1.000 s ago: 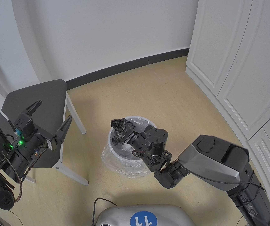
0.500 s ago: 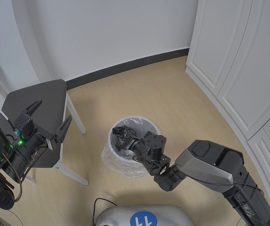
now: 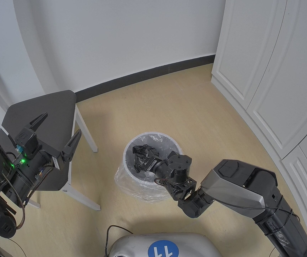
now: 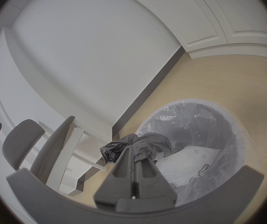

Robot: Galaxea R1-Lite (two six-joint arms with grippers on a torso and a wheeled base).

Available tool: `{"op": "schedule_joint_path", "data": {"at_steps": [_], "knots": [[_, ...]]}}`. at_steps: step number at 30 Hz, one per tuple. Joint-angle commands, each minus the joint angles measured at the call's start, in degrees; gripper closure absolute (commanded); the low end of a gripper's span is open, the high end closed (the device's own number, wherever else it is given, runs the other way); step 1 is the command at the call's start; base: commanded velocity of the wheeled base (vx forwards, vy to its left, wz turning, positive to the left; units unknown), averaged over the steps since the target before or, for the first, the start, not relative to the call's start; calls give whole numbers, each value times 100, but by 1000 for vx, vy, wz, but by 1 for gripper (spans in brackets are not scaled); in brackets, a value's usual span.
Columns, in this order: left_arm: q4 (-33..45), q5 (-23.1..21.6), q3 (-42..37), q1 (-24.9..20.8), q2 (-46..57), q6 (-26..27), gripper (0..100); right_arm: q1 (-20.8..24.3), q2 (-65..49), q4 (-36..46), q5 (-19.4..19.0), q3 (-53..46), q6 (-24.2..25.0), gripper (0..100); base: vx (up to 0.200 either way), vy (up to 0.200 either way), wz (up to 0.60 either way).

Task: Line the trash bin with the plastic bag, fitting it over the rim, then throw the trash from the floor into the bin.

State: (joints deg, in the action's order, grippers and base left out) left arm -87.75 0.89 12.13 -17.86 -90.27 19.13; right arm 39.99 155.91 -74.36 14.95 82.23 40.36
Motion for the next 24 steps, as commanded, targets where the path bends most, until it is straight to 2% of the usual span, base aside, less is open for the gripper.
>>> {"op": "schedule_joint_path", "data": {"at_steps": [1, 4, 22, 23, 24], "knots": [[-5, -1, 0, 46, 36, -5, 0, -8, -51, -34, 149, -233, 7, 100, 0, 0, 0], [-5, 8, 9, 63, 54, -5, 0, -35, -43, -201, 263, -348, -11, 100, 0, 0, 0], [-5, -1, 9, 98, 80, -155, 0, -96, -60, -228, 298, -471, -37, 100, 0, 0, 0], [-5, -1, 9, 98, 80, -155, 0, -96, -60, -228, 298, -471, -37, 0, 0, 0, 0], [-5, -1, 9, 90, 80, -155, 0, -96, -60, -228, 298, -471, -37, 0, 0, 0, 0]]}}
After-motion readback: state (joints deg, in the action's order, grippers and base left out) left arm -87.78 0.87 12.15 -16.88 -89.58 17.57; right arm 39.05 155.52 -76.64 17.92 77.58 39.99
